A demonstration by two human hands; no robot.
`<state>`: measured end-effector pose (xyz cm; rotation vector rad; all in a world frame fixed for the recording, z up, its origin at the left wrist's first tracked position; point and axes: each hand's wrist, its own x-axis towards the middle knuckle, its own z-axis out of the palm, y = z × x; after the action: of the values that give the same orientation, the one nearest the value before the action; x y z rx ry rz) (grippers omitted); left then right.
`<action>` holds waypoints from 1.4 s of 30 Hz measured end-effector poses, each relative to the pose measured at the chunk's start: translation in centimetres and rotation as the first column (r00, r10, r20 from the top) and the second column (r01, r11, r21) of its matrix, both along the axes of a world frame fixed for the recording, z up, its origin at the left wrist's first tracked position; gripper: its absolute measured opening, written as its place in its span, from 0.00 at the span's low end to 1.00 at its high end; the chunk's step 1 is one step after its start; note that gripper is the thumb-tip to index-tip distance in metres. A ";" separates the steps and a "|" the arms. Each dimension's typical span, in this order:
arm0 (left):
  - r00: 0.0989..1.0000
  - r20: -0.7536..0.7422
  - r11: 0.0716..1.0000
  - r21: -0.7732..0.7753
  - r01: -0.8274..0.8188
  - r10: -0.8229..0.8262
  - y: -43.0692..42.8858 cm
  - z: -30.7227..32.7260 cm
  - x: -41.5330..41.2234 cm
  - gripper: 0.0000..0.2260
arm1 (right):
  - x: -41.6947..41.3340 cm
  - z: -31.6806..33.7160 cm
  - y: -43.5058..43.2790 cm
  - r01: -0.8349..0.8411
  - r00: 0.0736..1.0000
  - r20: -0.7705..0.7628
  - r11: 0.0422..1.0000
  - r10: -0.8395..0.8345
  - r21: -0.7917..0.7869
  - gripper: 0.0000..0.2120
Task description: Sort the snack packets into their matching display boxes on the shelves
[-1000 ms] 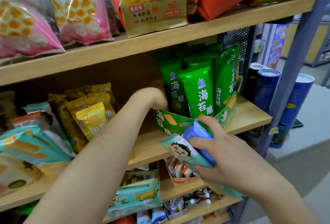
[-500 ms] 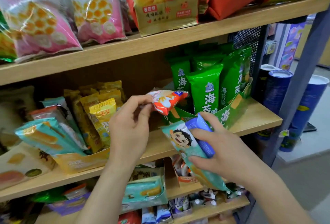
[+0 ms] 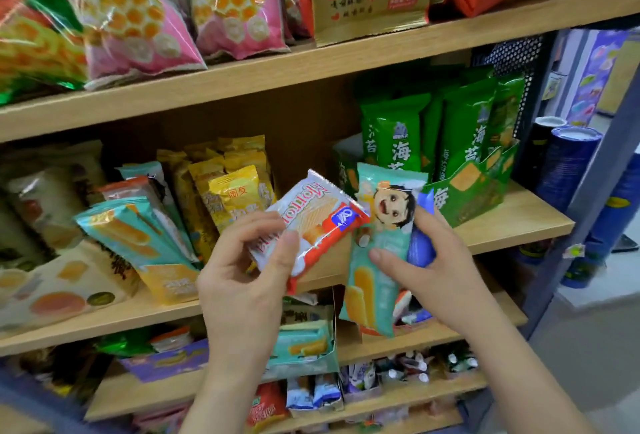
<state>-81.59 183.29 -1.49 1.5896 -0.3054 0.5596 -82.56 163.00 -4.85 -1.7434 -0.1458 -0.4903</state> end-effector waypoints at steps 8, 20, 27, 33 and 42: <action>0.953 -0.135 0.961 0.011 0.275 -0.271 0.2 -2.6 -2.9 0.44 | -4.7 -3.4 0.4 -0.027 0.987 -0.131 0.889 0.097 0.457 0.39; 0.502 -0.735 0.890 -0.381 0.252 -0.456 -1.9 -10.9 -6.5 0.13 | -8.7 -8.9 4.1 0.401 0.894 -0.335 0.865 -0.297 0.303 0.40; 0.610 -0.720 0.943 -0.288 0.168 -0.329 -1.3 -12.6 -7.7 0.18 | -9.3 -12.0 6.5 0.429 0.875 -0.393 0.830 -0.283 0.357 0.32; 0.649 -0.701 0.953 -0.260 0.154 -0.297 0.3 -13.7 -7.1 0.17 | -9.9 -14.3 8.4 0.520 0.818 -0.513 0.720 -0.263 0.460 0.21; 0.661 -0.665 0.917 -0.388 0.094 -0.349 4.9 -14.4 -4.2 0.24 | -12.1 -12.6 4.5 0.502 0.861 -0.375 0.692 -0.344 0.519 0.32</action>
<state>-85.79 188.19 -15.92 1.3006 0.1946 -0.2441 -94.64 167.51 -17.48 -1.1680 0.5716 -0.5707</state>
